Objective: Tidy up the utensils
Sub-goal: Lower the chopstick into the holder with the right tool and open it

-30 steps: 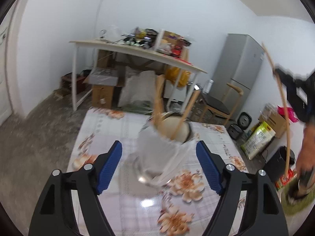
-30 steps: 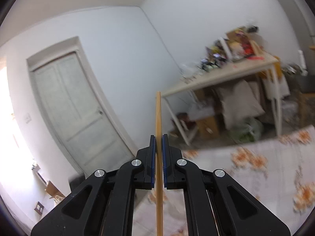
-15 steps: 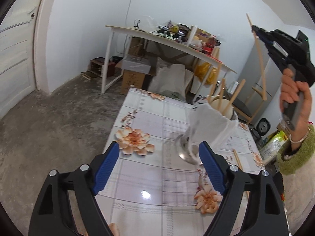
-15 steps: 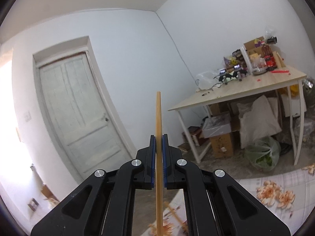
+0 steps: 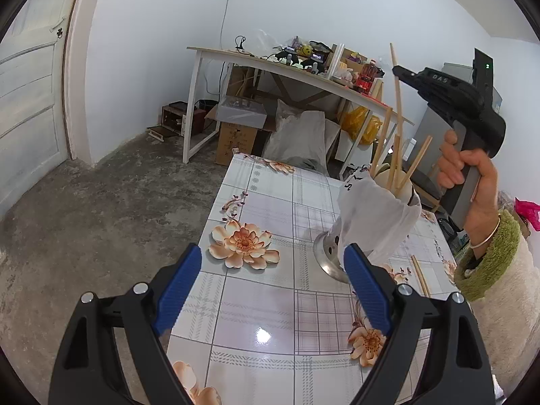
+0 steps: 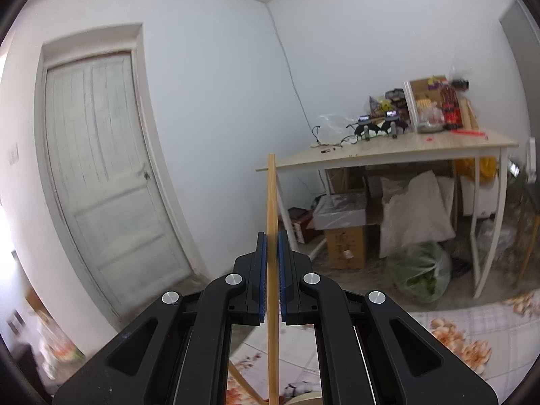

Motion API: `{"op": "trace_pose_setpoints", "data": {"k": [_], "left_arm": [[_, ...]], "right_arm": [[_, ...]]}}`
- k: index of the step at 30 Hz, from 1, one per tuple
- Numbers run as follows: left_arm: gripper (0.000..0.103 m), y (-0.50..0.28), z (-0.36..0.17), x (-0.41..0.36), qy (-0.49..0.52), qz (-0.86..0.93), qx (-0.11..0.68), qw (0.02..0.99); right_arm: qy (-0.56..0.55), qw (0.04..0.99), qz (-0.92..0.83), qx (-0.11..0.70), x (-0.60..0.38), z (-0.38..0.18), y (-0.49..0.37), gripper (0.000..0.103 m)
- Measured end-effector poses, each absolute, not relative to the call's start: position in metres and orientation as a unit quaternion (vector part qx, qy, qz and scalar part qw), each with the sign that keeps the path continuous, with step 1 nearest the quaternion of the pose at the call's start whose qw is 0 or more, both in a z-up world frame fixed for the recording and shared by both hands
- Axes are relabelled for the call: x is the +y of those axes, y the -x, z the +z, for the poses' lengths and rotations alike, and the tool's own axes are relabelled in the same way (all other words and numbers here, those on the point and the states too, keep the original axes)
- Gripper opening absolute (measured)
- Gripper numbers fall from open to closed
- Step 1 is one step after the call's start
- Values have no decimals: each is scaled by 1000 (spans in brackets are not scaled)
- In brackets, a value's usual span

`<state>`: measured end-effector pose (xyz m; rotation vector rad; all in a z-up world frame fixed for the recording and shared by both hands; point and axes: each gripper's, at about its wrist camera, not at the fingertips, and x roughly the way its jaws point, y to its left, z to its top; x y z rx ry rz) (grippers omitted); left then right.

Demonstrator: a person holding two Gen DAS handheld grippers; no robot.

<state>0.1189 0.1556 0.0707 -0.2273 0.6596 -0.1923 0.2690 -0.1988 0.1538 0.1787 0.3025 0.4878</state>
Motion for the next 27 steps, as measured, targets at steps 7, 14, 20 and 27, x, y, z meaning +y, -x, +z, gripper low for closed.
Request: {"op": "trace_pose_setpoints", "data": {"k": [7,14,20,27], "left_arm": [[84,-120,69,154,113,-92,324,935],[86,-120,68,153,115,-96,321,935],[87,-117,68,148,116,-101,322,934],[89,-110,72,138,111,-113,317,935]], "right_arm": [[-19,962,231,147,-182,140,-255,5],[-10,955,241,171,-188,133,-242,5],[-28,946,264,189,-208,136,-222,29],[-78,940,279,179,-235,155,-204,36]]}}
